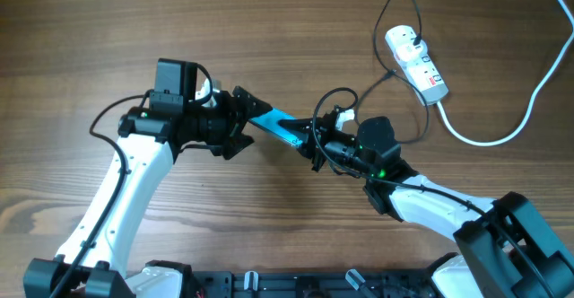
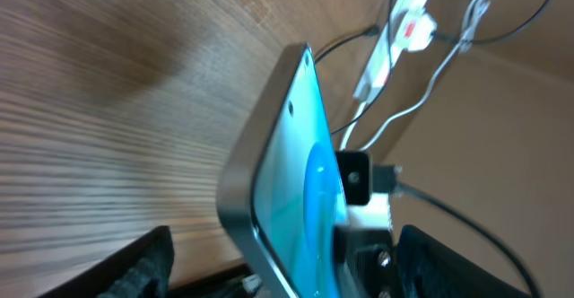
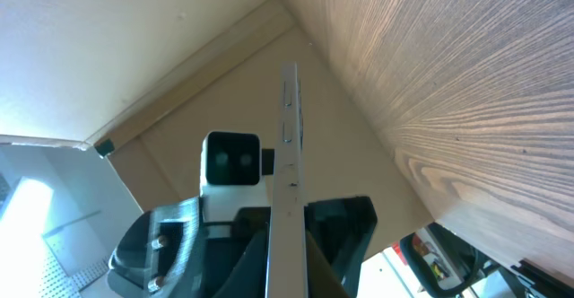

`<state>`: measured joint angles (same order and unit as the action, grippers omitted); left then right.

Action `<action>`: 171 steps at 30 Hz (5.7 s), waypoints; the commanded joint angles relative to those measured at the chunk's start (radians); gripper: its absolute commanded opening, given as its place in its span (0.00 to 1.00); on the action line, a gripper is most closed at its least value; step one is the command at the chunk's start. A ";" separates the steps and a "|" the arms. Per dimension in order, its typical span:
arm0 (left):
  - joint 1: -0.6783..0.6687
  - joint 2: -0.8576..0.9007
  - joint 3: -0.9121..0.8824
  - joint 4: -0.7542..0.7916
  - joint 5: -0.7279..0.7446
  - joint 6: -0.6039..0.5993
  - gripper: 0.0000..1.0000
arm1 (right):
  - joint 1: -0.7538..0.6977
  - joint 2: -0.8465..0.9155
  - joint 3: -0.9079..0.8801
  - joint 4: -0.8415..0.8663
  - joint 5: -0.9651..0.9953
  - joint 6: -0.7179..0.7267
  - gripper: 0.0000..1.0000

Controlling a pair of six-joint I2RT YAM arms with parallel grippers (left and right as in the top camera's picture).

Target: Plug charger to phone and switch on socket

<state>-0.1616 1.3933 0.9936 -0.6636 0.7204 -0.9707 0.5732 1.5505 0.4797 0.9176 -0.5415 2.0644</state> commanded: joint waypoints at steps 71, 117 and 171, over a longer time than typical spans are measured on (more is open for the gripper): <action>0.064 -0.019 -0.027 0.242 0.196 0.052 0.04 | 0.002 0.002 0.020 -0.024 -0.018 -0.164 0.43; 0.113 0.158 -0.027 0.180 0.524 0.518 0.04 | -0.259 0.202 0.458 -0.856 0.885 -1.466 0.80; 0.114 0.158 -0.027 0.151 0.524 0.519 0.04 | -0.165 0.446 0.537 -0.835 0.641 -1.959 0.18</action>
<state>-0.0494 1.5528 0.9543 -0.5156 1.1992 -0.4717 0.3790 2.0121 1.0245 0.1493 0.1551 0.2062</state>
